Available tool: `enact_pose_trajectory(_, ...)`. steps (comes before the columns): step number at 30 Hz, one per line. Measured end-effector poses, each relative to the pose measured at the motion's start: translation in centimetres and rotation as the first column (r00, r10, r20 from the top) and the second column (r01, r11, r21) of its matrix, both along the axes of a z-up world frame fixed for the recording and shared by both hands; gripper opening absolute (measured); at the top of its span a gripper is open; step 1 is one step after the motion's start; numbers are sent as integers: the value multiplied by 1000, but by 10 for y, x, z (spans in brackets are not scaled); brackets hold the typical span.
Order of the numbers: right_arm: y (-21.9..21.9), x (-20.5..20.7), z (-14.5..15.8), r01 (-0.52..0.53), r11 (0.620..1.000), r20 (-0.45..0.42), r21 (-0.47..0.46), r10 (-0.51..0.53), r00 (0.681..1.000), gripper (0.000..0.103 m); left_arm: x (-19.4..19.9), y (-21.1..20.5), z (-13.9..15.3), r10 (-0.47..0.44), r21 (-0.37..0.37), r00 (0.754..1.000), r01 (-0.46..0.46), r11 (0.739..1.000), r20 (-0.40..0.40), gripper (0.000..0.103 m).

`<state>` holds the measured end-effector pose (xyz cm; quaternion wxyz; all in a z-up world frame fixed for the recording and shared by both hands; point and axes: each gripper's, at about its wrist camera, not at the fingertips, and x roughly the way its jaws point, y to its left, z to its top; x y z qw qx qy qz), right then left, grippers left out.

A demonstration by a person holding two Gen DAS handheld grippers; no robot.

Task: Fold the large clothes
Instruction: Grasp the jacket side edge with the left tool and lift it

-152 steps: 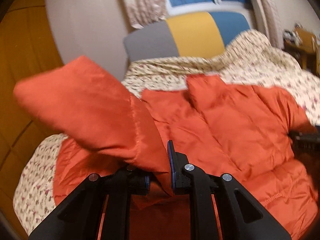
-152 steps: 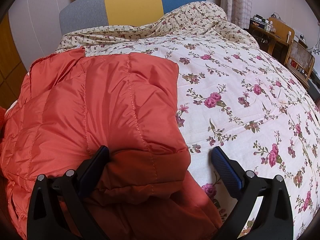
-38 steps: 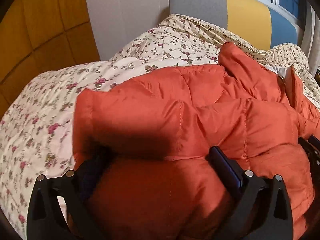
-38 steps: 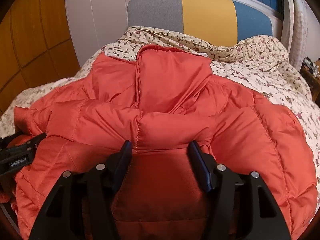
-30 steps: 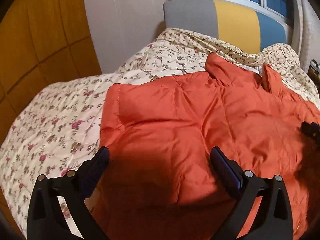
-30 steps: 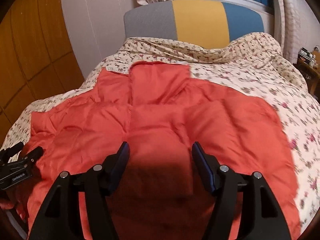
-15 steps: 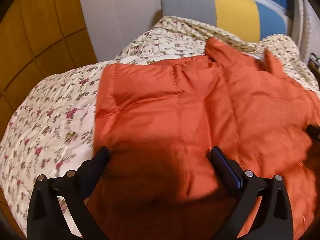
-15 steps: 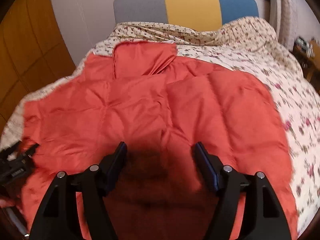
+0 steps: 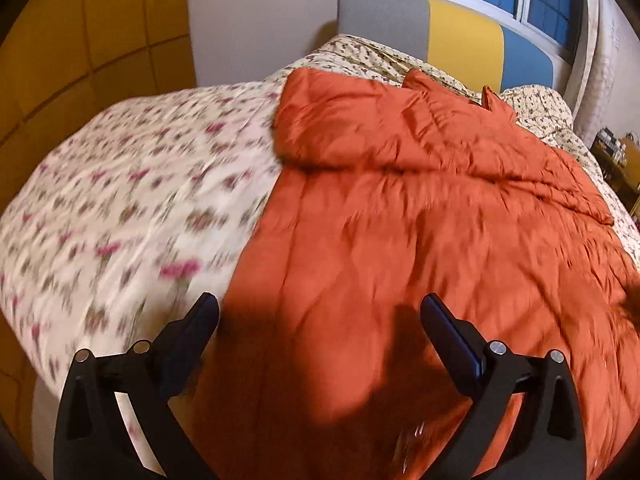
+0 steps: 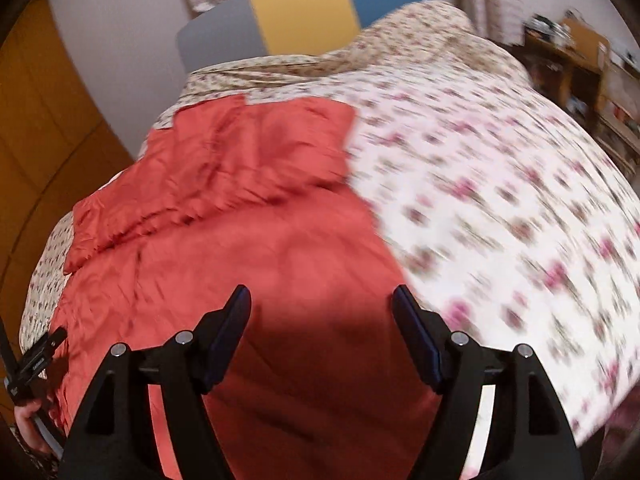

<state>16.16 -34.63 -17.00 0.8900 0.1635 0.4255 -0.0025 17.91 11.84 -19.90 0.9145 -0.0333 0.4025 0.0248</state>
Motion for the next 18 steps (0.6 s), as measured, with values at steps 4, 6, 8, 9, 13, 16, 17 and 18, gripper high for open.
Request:
enact_pose_trajectory(4, -27, -45, -11, 43, 998, -38, 34, -41, 998, 73, -28, 14, -9, 14, -47, 1000, -15, 999, -9, 100)
enact_pose_trajectory(6, -35, -62, -17, 45, 998, -51, 53, -42, 998, 73, -43, 17, -11, 8, -69, 1000, -7, 998, 10, 100)
enact_pose_trajectory(8, -40, -78, -22, 38, 997, -58, 67, -34, 998, 73, -57, 19, -12, -4, -88, 1000, 6, 996, 22, 100)
enact_pose_trajectory(9, -40, -84, -24, 34, 997, -61, 73, -30, 998, 73, -61, 19, -13, -12, -94, 1000, 14, 995, 19, 100)
enact_pose_trajectory(13, -41, -102, -33, 6, 993, -63, 117, 1, 998, 73, -80, 14, -14, -52, -104, 998, 55, 993, 29, 86)
enact_pose_trajectory(16, -35, -108, -34, -21, 994, -57, 109, 27, 998, 73, -87, 11, -14, -66, -104, 997, 69, 992, 30, 81)
enact_pose_trajectory(17, -32, -110, -35, -32, 994, -57, 105, 38, 998, 73, -90, 11, -15, -70, -105, 997, 73, 992, 31, 81)
enact_pose_trajectory(18, -29, -111, -34, -47, 994, -57, 100, 52, 997, 73, -92, 12, -16, -69, -112, 997, 72, 991, 30, 81)
